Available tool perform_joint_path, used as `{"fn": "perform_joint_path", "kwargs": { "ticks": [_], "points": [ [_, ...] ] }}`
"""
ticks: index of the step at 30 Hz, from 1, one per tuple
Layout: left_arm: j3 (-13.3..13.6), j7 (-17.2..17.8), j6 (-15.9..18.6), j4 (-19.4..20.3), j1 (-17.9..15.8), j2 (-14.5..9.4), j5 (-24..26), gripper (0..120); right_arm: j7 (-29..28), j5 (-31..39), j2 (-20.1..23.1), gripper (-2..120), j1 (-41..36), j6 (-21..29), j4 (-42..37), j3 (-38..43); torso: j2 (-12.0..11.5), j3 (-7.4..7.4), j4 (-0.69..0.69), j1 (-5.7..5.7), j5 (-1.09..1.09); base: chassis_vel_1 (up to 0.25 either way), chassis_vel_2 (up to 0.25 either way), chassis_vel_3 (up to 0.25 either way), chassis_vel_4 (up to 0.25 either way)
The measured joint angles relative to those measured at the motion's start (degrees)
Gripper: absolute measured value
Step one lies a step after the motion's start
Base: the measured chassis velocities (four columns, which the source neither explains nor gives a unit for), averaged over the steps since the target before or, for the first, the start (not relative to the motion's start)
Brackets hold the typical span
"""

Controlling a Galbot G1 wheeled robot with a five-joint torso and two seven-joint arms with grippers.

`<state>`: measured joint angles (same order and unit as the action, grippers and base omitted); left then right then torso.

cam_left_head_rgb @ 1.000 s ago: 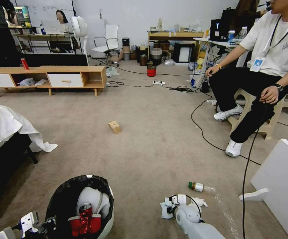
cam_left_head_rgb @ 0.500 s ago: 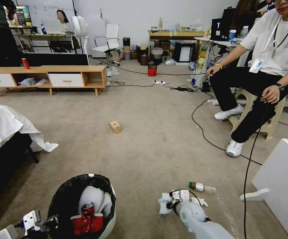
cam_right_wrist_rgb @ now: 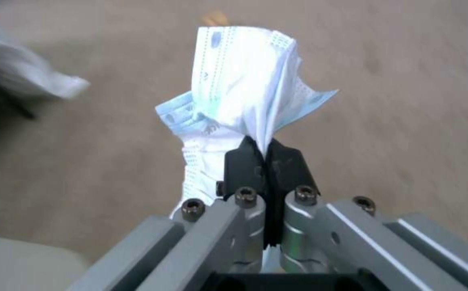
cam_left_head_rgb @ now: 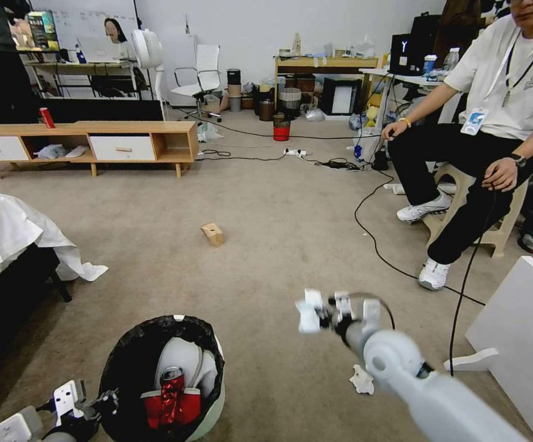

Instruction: Pick up the trash bin and place the garbage on the floor into it.

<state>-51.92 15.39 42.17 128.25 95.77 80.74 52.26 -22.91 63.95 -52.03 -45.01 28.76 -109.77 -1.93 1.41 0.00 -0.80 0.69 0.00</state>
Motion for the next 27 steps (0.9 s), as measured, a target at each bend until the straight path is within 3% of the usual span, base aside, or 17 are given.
{"fn": "perform_joint_path", "kwargs": {
  "ticks": [4, 8, 17, 27],
  "points": [
    [0.47, 0.29, 0.02, 0.48, 0.12, -0.30, 0.12, 2, -0.58, 5.91, 0.75, 0, 4.92, 0.03, -7.25, -1.11, 0.00, 0.00, 0.01, 0.00, -0.01, 0.000, 0.000, 0.000, 0.000],
    [0.64, 1.36, 0.02, 1.38, 0.21, -1.29, 1.71, 2, -0.73, 12.09, 0.21, 0, 13.25, -0.75, -13.48, -7.49, 0.00, 0.00, 0.01, 0.00, -0.01, 0.000, 0.000, 0.000, 0.000],
    [0.51, 1.84, 0.02, 2.03, 0.23, -2.76, 2.97, 2, -3.13, 18.40, -3.52, 0, 28.61, 0.34, -15.31, -22.17, 0.01, 0.00, 0.02, 0.00, -0.02, 0.000, 0.000, 0.000, 0.000],
    [0.77, 1.86, 0.02, 2.35, -0.22, -3.22, 3.25, 2, -8.28, 22.45, -7.27, 0, 36.28, 5.92, -14.30, -35.21, 0.01, 0.00, 0.00, 0.00, -0.01, 0.000, 0.000, 0.000, 0.000]
  ]
}}
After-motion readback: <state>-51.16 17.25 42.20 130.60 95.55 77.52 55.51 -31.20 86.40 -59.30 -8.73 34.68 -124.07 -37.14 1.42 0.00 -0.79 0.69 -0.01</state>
